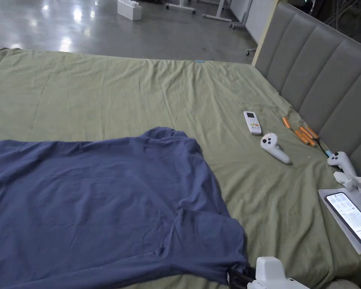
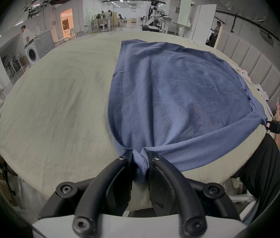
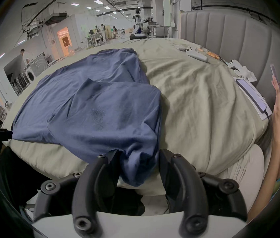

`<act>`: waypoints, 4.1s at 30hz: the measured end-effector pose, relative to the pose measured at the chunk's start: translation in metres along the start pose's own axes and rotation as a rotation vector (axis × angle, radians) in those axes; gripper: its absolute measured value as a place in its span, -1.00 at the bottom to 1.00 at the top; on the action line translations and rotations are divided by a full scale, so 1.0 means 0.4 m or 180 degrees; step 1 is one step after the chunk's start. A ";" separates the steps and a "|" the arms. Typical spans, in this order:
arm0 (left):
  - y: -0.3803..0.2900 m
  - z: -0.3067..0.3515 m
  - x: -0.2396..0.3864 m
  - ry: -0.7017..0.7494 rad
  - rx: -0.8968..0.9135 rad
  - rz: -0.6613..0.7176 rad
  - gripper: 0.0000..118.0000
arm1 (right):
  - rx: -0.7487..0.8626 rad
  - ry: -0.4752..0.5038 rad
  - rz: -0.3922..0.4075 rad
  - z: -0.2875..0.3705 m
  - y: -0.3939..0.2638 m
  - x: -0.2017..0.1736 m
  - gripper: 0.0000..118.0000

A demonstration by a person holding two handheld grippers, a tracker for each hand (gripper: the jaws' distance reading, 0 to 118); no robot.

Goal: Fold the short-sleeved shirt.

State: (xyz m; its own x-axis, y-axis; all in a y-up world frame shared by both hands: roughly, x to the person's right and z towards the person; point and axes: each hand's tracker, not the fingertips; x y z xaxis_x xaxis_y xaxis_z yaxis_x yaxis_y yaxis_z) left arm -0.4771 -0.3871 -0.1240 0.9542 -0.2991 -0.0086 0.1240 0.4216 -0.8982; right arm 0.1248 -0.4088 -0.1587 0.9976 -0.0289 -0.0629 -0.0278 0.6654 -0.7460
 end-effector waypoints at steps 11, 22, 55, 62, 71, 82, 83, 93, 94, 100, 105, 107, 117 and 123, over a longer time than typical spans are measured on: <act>-0.010 0.015 -0.001 -0.1047 0.0806 0.0658 -0.79 | 0.0135 0.0153 -0.0206 0.050 0.000 0.000 -0.84; -0.069 0.048 -0.078 -0.1151 0.1331 0.0899 -0.82 | 0.0377 0.0099 -0.0499 0.127 0.005 0.001 -0.85; 0.498 -0.227 -0.127 -0.1288 0.1155 0.1420 -0.82 | 0.0031 0.0232 -0.0437 -0.372 0.593 -0.034 -0.86; 0.478 -0.278 -0.151 -0.1075 0.0789 0.1934 0.41 | -0.0039 0.0160 -0.0442 -0.424 0.529 -0.031 0.29; 0.288 0.319 -0.175 -0.0684 0.2422 0.0963 0.53 | 0.1507 0.0105 0.0252 0.153 0.429 -0.094 0.43; 0.056 0.602 0.015 0.0183 0.2958 0.0796 0.02 | 0.2247 0.0251 0.0466 0.463 0.248 -0.247 0.17; 0.043 0.612 0.029 0.0210 0.3005 0.0734 -0.22 | 0.2291 0.0244 0.0551 0.480 0.240 -0.260 0.00; 0.005 0.649 0.058 -0.0035 0.2976 0.0670 -1.00 | 0.2020 0.0275 0.0378 0.484 0.199 -0.283 -1.00; 0.005 0.647 0.055 -0.0057 0.2995 0.0670 -1.00 | 0.2036 0.0292 0.0366 0.491 0.197 -0.282 -1.00; 0.020 0.613 0.041 -0.0258 0.2840 0.0758 -1.00 | 0.2054 0.0343 0.0332 0.487 0.203 -0.276 -1.00; 0.043 0.567 -0.016 -0.0524 0.2695 0.0970 -1.00 | 0.1975 0.0363 0.0390 0.471 0.191 -0.278 -1.00; 0.070 0.519 -0.050 -0.0637 0.2555 0.1089 -1.00 | 0.1890 0.0445 0.0337 0.451 0.187 -0.272 -1.00; 0.231 0.063 -0.116 -0.1182 0.1220 0.1347 0.25 | 0.1418 0.0469 0.0110 0.364 0.157 -0.258 -1.00; 0.289 -0.152 -0.122 -0.1181 0.0674 0.1617 0.22 | 0.1252 0.0348 0.0025 0.347 0.149 -0.237 -1.00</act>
State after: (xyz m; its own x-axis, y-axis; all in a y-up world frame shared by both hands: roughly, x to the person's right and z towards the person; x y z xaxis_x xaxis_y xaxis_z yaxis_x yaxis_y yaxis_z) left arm -0.5260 -0.3758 -0.2542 0.9339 0.2798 -0.2223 -0.3512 0.6030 -0.7163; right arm 0.0375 -0.2629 -0.1054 0.9842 -0.0876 -0.1537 0.0120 0.8998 -0.4361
